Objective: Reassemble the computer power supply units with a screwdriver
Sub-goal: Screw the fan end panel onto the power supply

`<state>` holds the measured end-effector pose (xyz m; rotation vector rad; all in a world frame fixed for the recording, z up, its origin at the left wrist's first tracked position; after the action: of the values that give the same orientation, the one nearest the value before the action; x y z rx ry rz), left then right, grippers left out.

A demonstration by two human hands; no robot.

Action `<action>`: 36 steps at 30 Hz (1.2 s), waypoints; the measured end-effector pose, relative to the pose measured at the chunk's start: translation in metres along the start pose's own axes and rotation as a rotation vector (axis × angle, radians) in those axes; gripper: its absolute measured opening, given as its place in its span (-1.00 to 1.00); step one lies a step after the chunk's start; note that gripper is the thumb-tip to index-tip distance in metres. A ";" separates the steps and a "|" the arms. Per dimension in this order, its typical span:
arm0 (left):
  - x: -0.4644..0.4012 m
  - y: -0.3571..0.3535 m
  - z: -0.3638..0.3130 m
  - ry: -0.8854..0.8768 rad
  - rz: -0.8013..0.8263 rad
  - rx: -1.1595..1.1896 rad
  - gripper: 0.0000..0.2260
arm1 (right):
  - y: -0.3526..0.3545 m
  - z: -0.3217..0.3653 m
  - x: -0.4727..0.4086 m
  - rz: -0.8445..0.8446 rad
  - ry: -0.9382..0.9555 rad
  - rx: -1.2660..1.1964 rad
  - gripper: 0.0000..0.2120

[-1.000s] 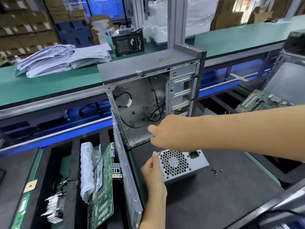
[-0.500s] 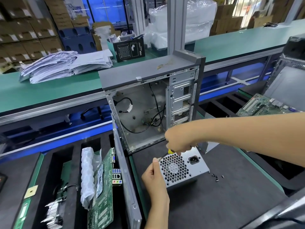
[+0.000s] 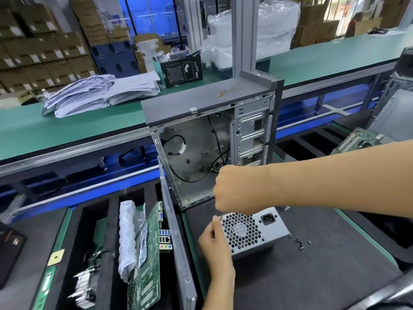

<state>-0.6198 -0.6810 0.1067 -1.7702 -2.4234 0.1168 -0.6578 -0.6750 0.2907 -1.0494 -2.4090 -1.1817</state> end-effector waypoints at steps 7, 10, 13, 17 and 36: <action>0.001 0.000 0.002 -0.019 0.012 -0.006 -0.55 | -0.081 -0.018 -0.009 0.762 -0.279 -1.521 -0.79; 0.000 -0.001 -0.001 -0.006 0.014 0.015 -0.54 | -0.083 -0.028 -0.003 0.693 -0.180 -1.500 -0.70; 0.000 -0.002 -0.004 0.003 0.006 0.009 -0.51 | -0.051 -0.023 0.001 0.422 -0.039 -0.674 -0.81; 0.001 -0.001 -0.001 0.017 0.001 0.058 -0.49 | -0.007 0.001 0.008 -0.011 0.084 0.108 -0.87; 0.003 -0.002 -0.002 0.061 0.005 0.137 -0.60 | -0.120 -0.025 0.017 0.588 -0.289 -1.880 -0.71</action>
<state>-0.6222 -0.6789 0.1087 -1.6963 -2.3094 0.2197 -0.7566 -0.7350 0.2458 -2.0307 -0.2028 -2.9367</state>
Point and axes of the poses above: each hand's wrist, its own x-axis away from the middle knuckle, its own y-axis out of the back of the hand, z = x × y, the point moved 9 cm from there along -x, towards the middle knuckle, and after that the axes turned 13 degrees about z, right-handed, at the moved point
